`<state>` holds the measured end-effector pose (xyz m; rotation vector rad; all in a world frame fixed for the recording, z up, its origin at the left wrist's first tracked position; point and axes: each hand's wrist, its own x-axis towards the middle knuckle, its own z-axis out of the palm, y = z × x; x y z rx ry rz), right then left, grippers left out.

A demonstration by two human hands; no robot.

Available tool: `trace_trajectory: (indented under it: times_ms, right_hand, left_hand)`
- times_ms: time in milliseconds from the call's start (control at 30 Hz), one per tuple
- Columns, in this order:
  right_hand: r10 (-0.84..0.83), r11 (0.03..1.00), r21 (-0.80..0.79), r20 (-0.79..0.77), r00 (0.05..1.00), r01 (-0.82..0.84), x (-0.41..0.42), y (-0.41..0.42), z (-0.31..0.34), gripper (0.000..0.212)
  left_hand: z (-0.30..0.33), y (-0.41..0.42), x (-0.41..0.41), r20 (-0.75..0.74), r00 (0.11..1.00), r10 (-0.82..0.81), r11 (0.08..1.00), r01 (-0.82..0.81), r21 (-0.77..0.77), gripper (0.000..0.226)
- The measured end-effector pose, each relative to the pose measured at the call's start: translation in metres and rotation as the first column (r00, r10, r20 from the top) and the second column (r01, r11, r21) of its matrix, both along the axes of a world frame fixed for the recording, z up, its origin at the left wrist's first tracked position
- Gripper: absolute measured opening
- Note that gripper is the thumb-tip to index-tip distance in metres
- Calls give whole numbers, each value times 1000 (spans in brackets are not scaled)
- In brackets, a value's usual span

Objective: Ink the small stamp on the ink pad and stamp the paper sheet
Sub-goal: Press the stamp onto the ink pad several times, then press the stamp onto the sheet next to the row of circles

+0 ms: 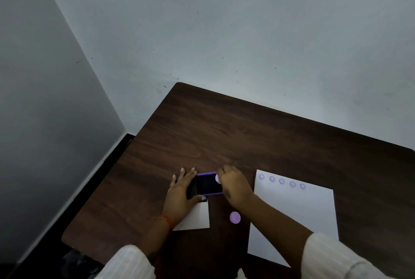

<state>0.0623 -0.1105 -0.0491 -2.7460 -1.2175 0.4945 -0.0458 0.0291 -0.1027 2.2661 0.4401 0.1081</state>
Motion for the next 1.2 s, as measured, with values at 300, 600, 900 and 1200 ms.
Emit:
trace_trajectory:
  times_ms: [300, 600, 900, 1200]
  right_hand:
    - [-211, 947, 209, -164, 964, 243, 10, 1, 1, 20]
    - [30, 156, 31, -999, 26, 987, -1, -60, 24, 21]
    - [514, -162, -256, -846, -140, 953, -33, -157, 33, 29]
    - [481, -283, -144, -877, 10, 948, -26, -206, 30, 21]
  left_hand:
    - [2, 1, 0, -19, 1000, -16, 1000, 16, 3, 76]
    - [5, -1, -2, -63, 997, -36, 997, 40, 71, 77]
    - [21, -11, 6, -73, 994, 80, 996, -78, 34, 71]
    - [46, -103, 56, 83, 963, -258, 957, 242, 161, 66]
